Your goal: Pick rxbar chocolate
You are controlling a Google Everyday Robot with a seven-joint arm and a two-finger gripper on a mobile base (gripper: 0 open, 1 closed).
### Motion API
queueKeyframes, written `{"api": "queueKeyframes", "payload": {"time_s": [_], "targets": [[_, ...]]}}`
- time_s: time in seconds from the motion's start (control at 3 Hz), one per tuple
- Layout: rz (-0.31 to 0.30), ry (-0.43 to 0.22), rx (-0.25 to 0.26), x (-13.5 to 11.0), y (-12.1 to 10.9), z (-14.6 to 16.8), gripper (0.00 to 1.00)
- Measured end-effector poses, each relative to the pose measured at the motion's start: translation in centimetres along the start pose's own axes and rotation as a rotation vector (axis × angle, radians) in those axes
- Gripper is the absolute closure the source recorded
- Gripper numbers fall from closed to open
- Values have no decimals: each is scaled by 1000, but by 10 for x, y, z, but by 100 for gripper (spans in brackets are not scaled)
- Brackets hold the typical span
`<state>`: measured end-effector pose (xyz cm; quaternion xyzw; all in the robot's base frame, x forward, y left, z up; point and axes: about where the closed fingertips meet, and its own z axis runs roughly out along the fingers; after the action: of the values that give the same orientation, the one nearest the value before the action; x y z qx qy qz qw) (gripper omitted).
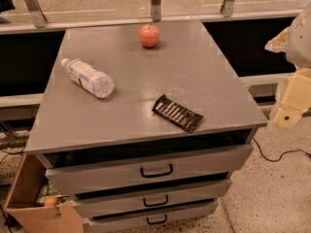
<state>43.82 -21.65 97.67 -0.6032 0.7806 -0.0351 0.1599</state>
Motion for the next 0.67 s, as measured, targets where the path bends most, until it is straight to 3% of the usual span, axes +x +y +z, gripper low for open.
{"api": "queueKeyframes", "payload": {"time_s": [0.67], "targets": [[4,-33,-16,-5,-1,7,0]]}}
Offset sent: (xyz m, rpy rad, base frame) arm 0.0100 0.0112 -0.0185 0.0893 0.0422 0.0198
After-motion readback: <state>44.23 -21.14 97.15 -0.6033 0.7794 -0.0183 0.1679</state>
